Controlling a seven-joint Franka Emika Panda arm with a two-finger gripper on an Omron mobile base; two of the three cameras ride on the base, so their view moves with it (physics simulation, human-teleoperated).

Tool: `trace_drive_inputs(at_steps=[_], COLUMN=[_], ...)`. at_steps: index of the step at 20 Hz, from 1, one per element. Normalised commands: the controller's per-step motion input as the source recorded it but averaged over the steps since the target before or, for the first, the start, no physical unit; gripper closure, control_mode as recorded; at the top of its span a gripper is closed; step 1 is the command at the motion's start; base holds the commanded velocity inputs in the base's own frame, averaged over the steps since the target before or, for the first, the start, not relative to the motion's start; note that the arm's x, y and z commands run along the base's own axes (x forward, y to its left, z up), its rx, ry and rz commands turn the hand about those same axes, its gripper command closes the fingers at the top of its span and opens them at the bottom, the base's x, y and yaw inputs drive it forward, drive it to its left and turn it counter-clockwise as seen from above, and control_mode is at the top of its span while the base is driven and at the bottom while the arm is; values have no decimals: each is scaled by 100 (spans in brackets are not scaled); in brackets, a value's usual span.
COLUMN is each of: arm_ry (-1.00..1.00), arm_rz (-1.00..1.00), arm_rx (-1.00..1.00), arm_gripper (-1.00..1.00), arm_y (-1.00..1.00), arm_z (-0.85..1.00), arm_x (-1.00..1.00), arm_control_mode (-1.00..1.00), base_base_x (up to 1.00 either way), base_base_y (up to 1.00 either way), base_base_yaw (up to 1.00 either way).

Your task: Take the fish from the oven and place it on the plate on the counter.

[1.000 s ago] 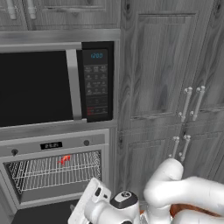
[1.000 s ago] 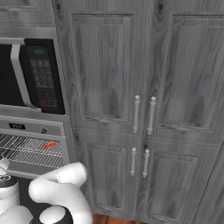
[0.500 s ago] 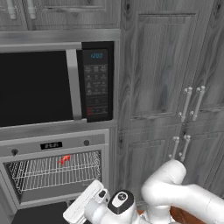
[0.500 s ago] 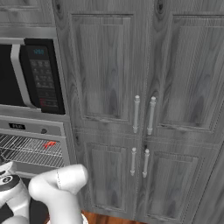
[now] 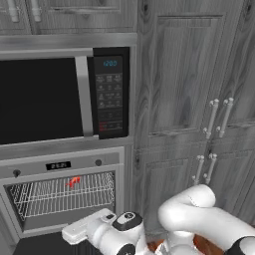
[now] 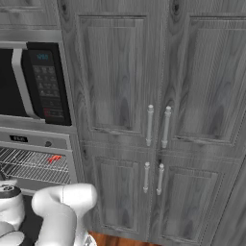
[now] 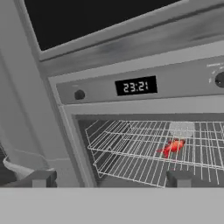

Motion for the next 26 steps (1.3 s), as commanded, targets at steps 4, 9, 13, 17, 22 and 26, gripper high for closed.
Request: trace_drive_inputs(at_steps=[4,9,13,17,22,26], arm_ry=[46,15,0,-2,-14,-24], arm_rz=[-9,-8,-7,-8,-8,-9], arm_rx=[10,7,6,5,1,0], arm_gripper=[-100,-100,-100,-100,-100,-100], arm_y=[8,0,0,0,3,7], arm_z=[-15,-61,-78,-78,-49,-14], arm_x=[12,29,27,9,1,8], arm_control_mode=[-100,-100,-100,-100,-100,-100], base_base_x=[0,0,0,0,0,0], base_base_y=[0,0,0,0,0,0], base_base_yaw=[0,0,0,0,0,0])
